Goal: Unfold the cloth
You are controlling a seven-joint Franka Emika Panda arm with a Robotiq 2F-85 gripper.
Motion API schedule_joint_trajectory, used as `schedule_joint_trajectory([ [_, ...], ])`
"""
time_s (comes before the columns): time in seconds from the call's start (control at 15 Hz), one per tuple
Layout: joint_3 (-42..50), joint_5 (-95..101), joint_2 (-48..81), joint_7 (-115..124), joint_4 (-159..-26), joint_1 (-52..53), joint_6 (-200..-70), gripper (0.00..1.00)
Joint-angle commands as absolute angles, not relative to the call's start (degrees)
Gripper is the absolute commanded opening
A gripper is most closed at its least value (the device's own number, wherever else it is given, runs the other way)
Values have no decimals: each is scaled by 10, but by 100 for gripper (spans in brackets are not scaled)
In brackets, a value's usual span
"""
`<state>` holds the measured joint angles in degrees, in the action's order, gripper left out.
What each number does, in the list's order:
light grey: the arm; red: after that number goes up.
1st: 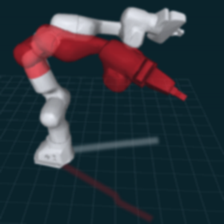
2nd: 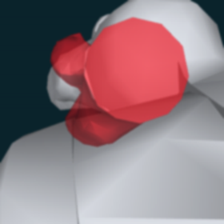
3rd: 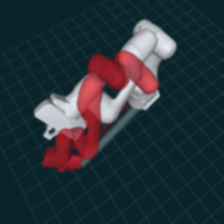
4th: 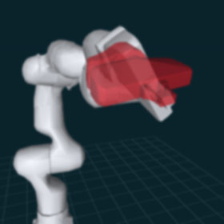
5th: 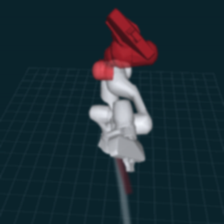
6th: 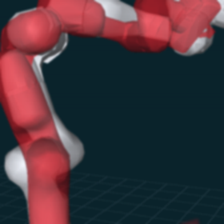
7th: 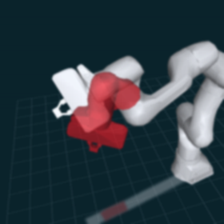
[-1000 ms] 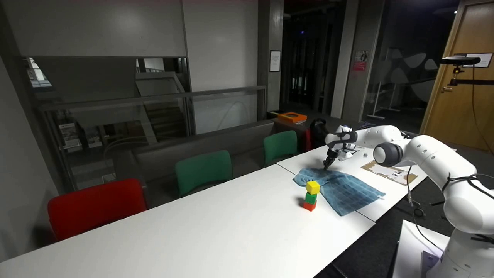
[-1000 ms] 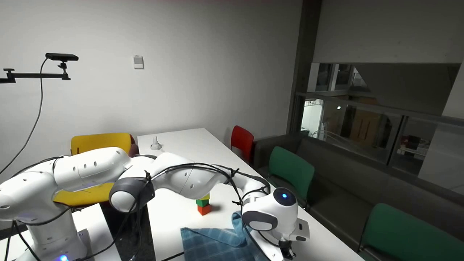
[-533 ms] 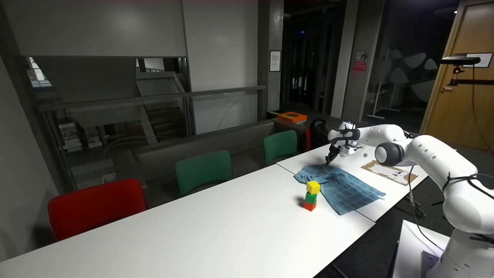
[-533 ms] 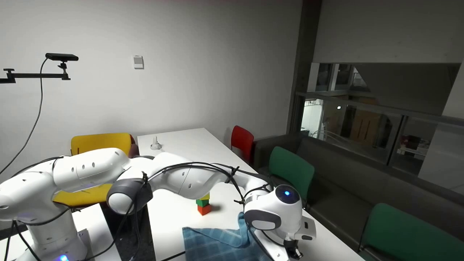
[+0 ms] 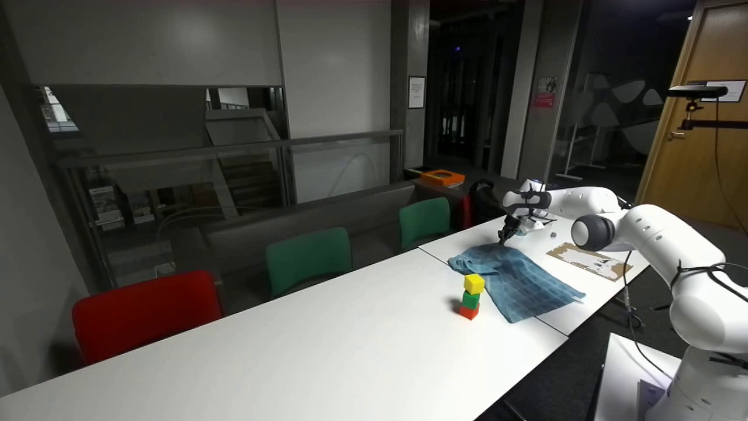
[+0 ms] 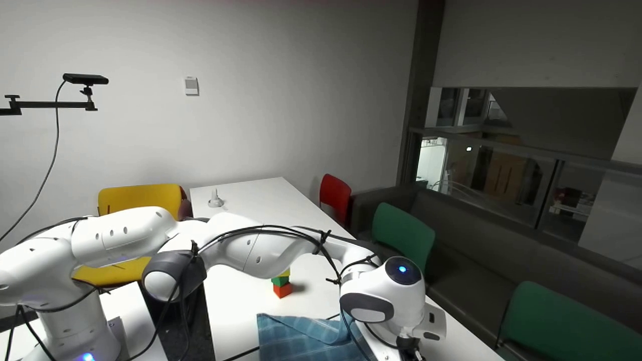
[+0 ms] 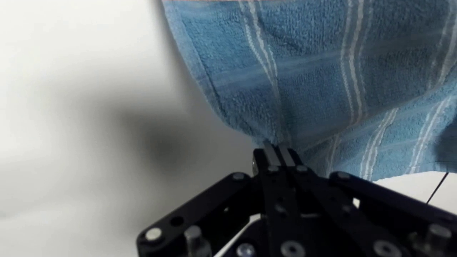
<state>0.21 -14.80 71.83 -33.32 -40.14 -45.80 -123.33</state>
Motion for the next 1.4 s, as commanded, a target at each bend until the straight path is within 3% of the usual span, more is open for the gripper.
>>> schedule_joint_trajectory([
  [0.0, -1, -160, 720, -303, -372, -481, -1208, 0],
  [1.33, 20, -145, 719, -193, -329, -493, -1237, 0],
])
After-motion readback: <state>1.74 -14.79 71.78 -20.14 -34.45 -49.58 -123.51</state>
